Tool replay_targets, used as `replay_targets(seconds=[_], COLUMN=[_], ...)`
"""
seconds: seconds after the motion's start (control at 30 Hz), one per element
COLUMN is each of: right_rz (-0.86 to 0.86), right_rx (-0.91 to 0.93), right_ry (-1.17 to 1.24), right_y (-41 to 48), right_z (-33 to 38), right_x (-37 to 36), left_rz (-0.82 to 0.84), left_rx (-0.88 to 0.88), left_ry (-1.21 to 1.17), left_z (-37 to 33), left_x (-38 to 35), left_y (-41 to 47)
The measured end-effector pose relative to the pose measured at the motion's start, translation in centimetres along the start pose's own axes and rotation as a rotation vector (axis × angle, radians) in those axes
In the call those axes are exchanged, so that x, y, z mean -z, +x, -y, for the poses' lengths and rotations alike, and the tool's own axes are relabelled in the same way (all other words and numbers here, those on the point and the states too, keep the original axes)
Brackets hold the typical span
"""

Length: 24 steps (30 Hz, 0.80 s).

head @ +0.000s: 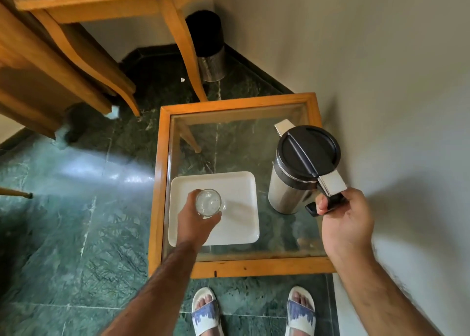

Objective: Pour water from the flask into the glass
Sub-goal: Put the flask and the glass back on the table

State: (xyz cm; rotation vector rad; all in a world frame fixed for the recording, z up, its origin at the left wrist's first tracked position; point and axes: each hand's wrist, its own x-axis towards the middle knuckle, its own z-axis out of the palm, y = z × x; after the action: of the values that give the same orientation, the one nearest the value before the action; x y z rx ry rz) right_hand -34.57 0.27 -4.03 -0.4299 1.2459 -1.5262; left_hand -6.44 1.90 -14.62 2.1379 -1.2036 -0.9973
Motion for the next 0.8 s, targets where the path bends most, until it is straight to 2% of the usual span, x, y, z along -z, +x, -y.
replay_targets(seconds=[0.17, 0.57, 0.8], right_rz=[0.003, 0.019, -0.024], right_rx=[-0.012, 0.027, 0.036], right_ry=[-0.011, -0.025, -0.073], right_y=[-0.1, -1.3, -1.9], right_z=[-0.9, -2.9, -3.9], right_x=[0.4, 2.6, 3.7], left_rz=[0.008, 0.004, 0.036], left_rx=[0.046, 0.036, 0.05], left_ry=[0.029, 0.045, 0.075], left_z=[1.2, 1.4, 1.1], left_x=[-0.8, -1.4, -1.3], left_y=[0.4, 0.8, 0.7])
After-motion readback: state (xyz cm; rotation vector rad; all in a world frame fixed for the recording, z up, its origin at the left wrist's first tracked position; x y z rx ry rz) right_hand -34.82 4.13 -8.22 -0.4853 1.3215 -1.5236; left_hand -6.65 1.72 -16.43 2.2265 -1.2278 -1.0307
